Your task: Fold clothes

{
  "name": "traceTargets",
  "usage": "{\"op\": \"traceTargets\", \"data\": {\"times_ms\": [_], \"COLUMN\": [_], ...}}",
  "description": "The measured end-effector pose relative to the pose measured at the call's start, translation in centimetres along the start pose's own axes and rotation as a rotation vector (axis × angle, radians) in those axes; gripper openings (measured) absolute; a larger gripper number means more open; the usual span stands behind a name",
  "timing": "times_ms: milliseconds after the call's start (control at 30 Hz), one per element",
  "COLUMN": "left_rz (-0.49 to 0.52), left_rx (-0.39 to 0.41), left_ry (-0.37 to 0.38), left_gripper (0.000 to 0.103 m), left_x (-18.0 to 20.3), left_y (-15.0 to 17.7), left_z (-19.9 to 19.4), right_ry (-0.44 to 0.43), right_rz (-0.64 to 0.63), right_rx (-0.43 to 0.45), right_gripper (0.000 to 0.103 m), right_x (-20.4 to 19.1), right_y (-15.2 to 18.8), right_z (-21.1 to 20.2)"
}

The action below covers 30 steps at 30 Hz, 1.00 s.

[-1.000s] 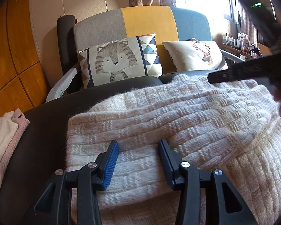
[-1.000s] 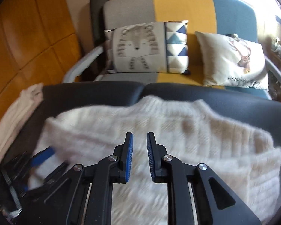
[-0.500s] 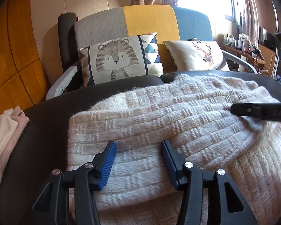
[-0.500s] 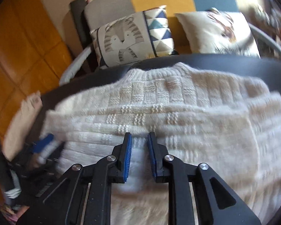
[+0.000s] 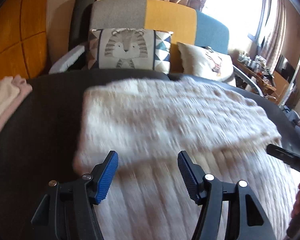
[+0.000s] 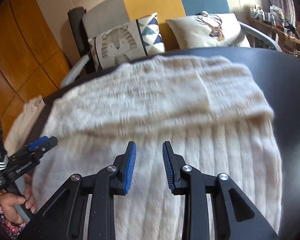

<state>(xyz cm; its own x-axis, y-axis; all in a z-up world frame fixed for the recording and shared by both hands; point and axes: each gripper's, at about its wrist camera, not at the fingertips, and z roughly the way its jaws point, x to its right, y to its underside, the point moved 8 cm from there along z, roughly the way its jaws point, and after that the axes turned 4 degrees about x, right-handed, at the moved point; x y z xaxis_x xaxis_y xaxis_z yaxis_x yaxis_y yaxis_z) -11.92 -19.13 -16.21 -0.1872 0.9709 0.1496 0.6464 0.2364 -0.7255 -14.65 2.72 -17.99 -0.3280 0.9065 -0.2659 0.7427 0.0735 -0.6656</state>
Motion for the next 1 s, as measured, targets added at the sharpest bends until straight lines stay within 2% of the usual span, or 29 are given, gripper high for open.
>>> {"op": "traceTargets", "data": {"times_ms": [100, 233, 533, 733, 900, 1000], "left_rz": [0.047, 0.079, 0.143, 0.153, 0.190, 0.163], "left_rx": [-0.024, -0.035, -0.040, -0.038, -0.022, -0.024], "left_ry": [0.010, -0.005, -0.015, -0.038, -0.046, -0.018], "left_gripper": [0.064, 0.064, 0.064, 0.064, 0.064, 0.066], "left_x": [1.3, 1.4, 1.4, 1.1, 1.2, 0.6], "left_y": [1.8, 2.6, 3.7, 4.3, 5.4, 5.4], "left_z": [-0.6, -0.7, -1.1, -2.9, -3.5, -3.4], "right_ry": [0.039, 0.074, 0.057, 0.066, 0.102, 0.084], "right_rz": [-0.051, -0.112, -0.063, -0.047, -0.125, -0.118], "right_rx": [0.001, 0.021, 0.020, 0.036, 0.035, 0.046], "right_gripper": [0.030, 0.031, 0.031, 0.031, 0.031, 0.031], "right_x": [-0.1, -0.1, 1.0, 1.1, 1.3, 1.8], "right_y": [1.8, 2.7, 2.9, 3.8, 4.9, 4.9], "right_z": [-0.2, -0.3, -0.5, -3.0, -2.7, -2.7]}}
